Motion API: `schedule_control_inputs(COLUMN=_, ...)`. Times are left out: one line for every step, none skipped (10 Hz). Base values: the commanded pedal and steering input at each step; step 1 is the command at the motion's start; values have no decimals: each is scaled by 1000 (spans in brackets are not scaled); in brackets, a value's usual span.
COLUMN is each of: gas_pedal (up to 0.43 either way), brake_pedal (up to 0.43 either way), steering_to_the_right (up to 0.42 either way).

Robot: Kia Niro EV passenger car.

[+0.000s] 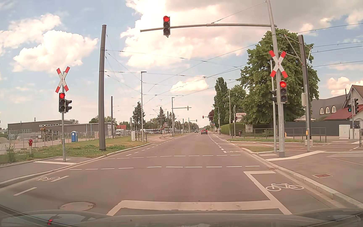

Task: Follow the waypoints while adhering to traffic rules and regulations

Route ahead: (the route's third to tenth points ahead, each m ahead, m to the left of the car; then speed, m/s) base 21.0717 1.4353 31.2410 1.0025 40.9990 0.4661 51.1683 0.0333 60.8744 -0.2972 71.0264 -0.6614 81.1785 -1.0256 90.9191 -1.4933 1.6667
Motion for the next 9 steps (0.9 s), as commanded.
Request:
schedule_control_inputs(gas_pedal=47, brake_pedal=457, steering_to_the_right=-11)
schedule_control_inputs(gas_pedal=47, brake_pedal=457, steering_to_the_right=-11)
schedule_control_inputs(gas_pedal=47, brake_pedal=463, steering_to_the_right=-11)
schedule_control_inputs(gas_pedal=47, brake_pedal=457, steering_to_the_right=-11)
schedule_control_inputs(gas_pedal=47, brake_pedal=457, steering_to_the_right=-11)
schedule_control_inputs(gas_pedal=39, brake_pedal=457, steering_to_the_right=-11)
schedule_control_inputs(gas_pedal=8, brake_pedal=451, steering_to_the_right=-11)
schedule_control_inputs(gas_pedal=0, brake_pedal=445, steering_to_the_right=-11)
schedule_control_inputs(gas_pedal=0, brake_pedal=451, steering_to_the_right=-11)
